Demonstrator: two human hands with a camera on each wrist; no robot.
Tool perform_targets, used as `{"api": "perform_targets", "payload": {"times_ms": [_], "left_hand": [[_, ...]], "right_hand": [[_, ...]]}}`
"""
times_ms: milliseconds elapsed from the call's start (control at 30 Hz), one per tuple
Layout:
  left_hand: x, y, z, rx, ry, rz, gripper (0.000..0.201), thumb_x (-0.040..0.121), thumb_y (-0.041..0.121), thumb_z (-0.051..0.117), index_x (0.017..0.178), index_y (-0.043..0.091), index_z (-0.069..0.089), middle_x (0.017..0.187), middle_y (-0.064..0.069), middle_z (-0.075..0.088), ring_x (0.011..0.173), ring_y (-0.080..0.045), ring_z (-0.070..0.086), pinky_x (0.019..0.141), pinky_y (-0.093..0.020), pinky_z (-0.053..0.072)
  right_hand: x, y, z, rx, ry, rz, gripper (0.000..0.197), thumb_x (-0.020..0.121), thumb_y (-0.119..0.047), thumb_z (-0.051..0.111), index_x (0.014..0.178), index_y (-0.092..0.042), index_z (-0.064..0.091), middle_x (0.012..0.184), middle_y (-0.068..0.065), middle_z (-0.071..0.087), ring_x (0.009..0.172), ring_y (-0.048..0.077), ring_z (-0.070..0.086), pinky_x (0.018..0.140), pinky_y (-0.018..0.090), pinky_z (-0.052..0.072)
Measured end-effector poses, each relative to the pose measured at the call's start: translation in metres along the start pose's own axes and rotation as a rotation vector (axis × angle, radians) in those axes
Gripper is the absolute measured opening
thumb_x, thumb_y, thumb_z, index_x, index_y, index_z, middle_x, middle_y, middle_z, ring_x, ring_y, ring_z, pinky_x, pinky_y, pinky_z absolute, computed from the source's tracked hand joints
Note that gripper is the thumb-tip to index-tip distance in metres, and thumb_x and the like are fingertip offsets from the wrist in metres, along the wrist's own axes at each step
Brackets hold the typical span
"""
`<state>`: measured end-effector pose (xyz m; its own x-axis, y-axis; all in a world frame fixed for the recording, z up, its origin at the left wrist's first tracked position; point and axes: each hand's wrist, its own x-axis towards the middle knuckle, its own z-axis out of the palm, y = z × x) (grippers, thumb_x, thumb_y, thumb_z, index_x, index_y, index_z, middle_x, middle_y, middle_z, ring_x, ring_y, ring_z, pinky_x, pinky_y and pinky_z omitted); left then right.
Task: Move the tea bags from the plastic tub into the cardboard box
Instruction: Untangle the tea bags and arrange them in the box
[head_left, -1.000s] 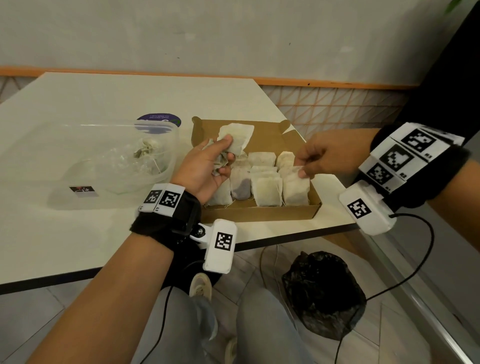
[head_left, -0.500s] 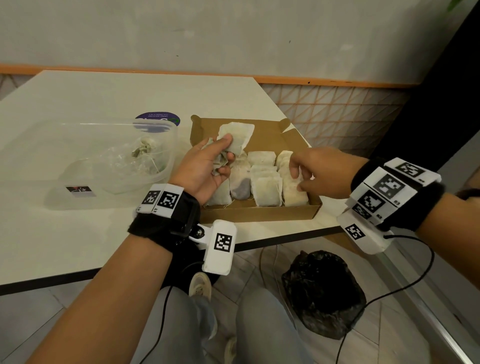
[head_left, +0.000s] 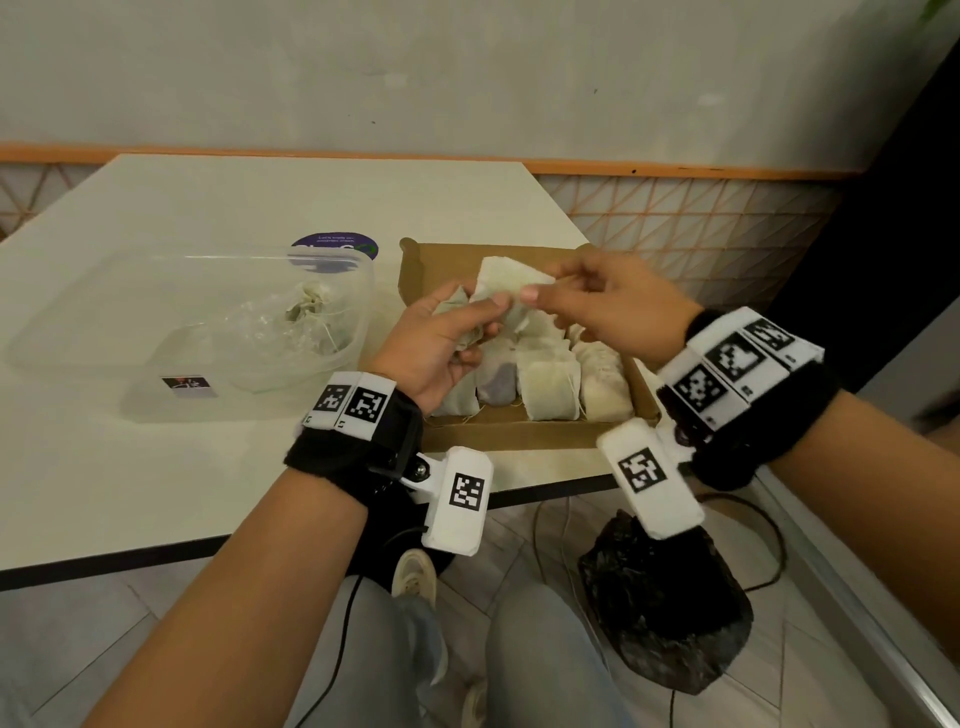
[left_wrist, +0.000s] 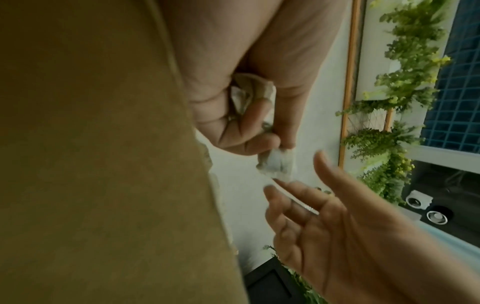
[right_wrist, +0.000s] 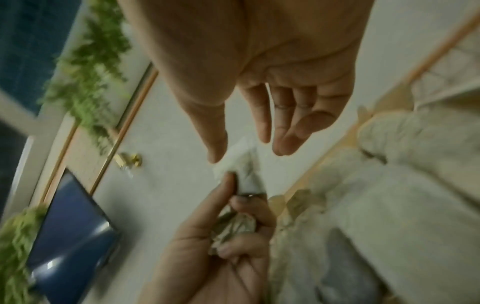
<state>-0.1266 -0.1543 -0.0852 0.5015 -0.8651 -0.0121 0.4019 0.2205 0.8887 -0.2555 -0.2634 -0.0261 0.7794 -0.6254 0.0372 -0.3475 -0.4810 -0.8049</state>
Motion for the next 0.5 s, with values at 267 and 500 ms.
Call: {"api": "perform_targets", "payload": {"times_ms": [267, 500], "left_hand": [[-0.002, 0.001, 0.001, 0.019, 0.021, -0.008, 0.012, 0.085, 0.013, 0.064, 0.078, 0.019, 0.057, 0.071, 0.003, 0.058, 0.052, -0.004, 0.049, 0.035, -0.011, 0.026], [0.000, 0.002, 0.002, -0.072, 0.091, -0.005, 0.010, 0.091, 0.024, 0.060, 0.097, 0.016, 0.056, 0.080, 0.002, 0.060, 0.053, -0.004, 0.049, 0.036, -0.012, 0.027]], "right_hand": [[0.013, -0.009, -0.006, 0.044, 0.039, -0.047, 0.011, 0.079, -0.015, 0.072, 0.071, -0.016, 0.065, 0.064, -0.005, 0.060, 0.045, -0.006, 0.053, 0.046, 0.007, 0.039], [-0.007, 0.007, -0.019, -0.428, -0.299, 0.039, 0.007, 0.076, -0.025, 0.074, 0.079, -0.028, 0.069, 0.091, -0.006, 0.069, 0.089, 0.008, 0.060, 0.082, 0.020, 0.042]]}}
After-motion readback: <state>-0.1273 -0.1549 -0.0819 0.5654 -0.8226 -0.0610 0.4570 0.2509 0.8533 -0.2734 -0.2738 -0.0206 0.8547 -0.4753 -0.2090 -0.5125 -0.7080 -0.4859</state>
